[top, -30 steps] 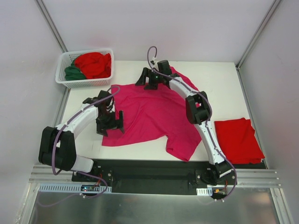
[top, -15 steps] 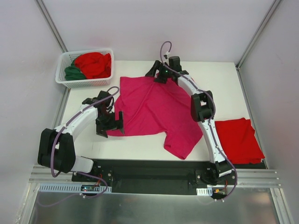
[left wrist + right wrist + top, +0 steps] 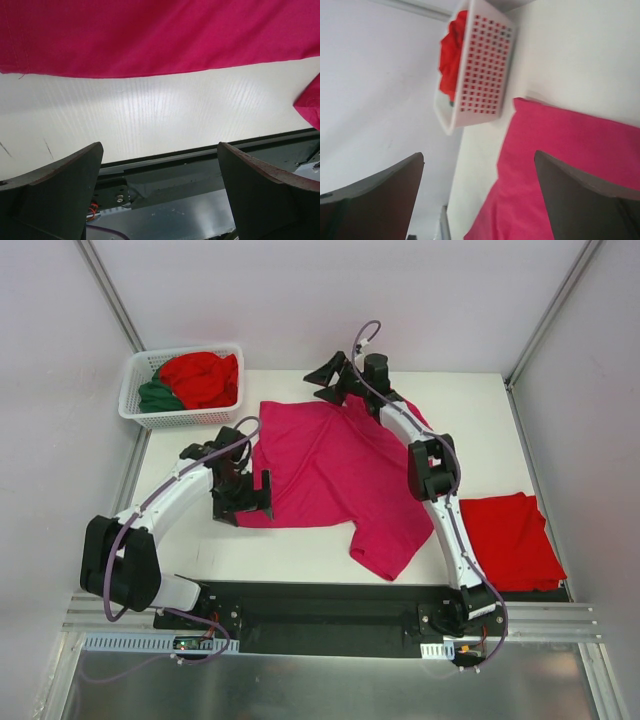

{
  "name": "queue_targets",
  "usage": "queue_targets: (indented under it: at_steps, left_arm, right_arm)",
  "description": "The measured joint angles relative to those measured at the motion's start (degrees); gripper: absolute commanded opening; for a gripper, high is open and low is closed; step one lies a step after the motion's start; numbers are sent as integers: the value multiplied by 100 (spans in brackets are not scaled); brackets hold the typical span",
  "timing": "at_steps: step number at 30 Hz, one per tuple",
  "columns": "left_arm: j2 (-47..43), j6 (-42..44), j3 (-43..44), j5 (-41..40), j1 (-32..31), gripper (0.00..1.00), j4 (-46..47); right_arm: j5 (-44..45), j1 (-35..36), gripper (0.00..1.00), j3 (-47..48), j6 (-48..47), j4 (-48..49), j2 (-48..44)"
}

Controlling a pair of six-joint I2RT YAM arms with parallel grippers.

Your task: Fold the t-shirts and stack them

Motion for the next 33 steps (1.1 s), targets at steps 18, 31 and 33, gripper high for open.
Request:
queue_targets:
  at_steps: [18, 31, 33]
  left_arm:
    - [1971, 393, 3847, 717, 214, 99, 214]
    - [2557, -101, 3499, 2479, 302, 99, 1272]
    - [2232, -291, 3150, 2592, 302, 99, 1377]
  right_arm:
    - [914, -916, 96, -2715, -3703, -4898, -4520]
    - [1401, -1158, 96, -2763, -4658, -5805, -2798]
    - [1416, -1244, 96, -2494, -4658, -5849, -2634]
